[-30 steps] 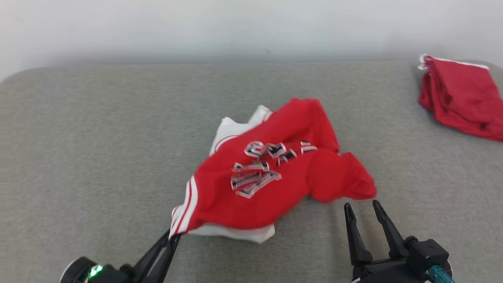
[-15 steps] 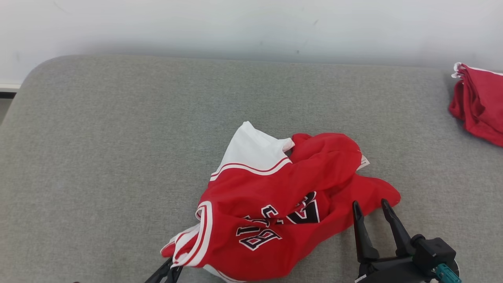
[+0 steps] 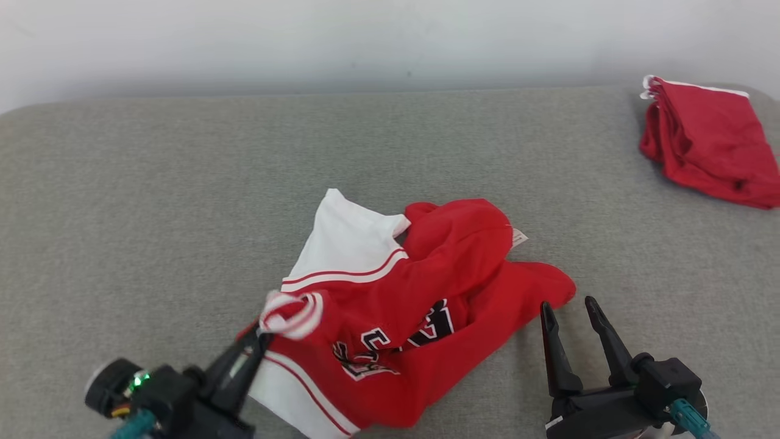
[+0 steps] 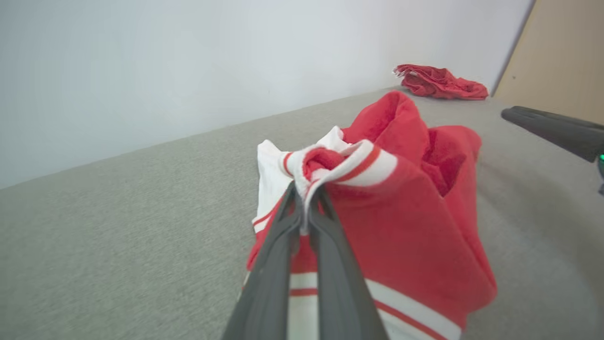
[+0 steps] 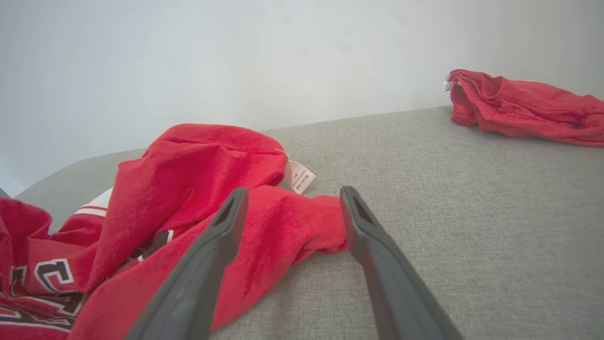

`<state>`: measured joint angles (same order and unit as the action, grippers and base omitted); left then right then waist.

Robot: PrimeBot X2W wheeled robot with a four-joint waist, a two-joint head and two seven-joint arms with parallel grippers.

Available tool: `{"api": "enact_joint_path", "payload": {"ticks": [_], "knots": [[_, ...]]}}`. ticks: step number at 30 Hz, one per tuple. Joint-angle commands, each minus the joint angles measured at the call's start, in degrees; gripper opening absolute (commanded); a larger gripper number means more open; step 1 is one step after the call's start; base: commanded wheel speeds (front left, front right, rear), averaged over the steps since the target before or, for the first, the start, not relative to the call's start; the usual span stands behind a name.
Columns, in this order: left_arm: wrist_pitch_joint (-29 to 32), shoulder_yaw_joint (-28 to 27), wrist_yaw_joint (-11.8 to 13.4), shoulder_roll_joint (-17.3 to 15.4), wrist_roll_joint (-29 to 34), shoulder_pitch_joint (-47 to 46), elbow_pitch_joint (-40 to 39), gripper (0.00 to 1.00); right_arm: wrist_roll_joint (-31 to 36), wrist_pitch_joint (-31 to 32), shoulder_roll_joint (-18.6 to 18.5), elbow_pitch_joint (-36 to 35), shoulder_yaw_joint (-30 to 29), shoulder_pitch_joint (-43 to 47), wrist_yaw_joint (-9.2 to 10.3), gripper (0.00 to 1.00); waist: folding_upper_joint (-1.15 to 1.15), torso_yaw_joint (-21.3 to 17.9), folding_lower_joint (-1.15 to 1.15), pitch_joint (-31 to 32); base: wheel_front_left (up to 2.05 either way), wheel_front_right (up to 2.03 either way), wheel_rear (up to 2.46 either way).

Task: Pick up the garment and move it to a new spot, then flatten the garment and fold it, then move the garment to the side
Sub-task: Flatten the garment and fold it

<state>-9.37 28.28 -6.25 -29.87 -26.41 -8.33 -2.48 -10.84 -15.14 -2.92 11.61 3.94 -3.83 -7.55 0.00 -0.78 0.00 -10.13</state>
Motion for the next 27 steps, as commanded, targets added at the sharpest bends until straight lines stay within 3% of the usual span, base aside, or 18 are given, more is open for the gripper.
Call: {"api": "enact_joint_path", "payload": {"ticks": [1,11,23,24,25,27], "knots": [[-1.1,-0.1,-0.2,0.2,0.3,-2.4,2.0,0.0,0.4,0.0,0.1,-0.2,0.1,-0.6,0.15,1.0,0.0,-2.1,0.0,-0.7,0.0,0.0,0.0],[-4.9,0.9,-1.2,3.6,-4.3,-16.2,25.3,0.0,0.5,0.0,0.1,-0.3,0.5,-0.6,0.15,1.0,0.0,-7.3,0.0,-1.8,0.0,0.0,0.0],[-5.8,8.8,-1.2,4.9,-8.6,-25.7,36.8,0.0,0.9,0.0,0.1,-0.2,0.1,-1.7,0.15,1.0,0.0,-8.5,0.0,-2.4,0.0,0.0,0.0],[-5.8,9.1,-1.2,4.9,-8.6,-26.2,37.0,0.22,0.8,0.0,0.1,-0.3,0.1,-1.6,0.15,1.0,0.0,-8.4,0.0,-2.4,0.0,0.0,0.0],[-5.8,9.0,-1.2,4.9,-8.6,-26.3,37.0,0.95,0.8,0.0,0.1,-0.3,0.0,-1.5,0.15,1.0,0.0,-8.2,0.0,-2.3,0.0,0.0,0.0],[-5.8,8.2,-1.2,4.5,-8.4,-25.7,36.8,1.0,0.6,0.0,0.1,-0.3,-0.1,-1.1,0.15,1.0,0.0,-7.8,0.0,-2.0,0.0,0.0,0.0]]}}
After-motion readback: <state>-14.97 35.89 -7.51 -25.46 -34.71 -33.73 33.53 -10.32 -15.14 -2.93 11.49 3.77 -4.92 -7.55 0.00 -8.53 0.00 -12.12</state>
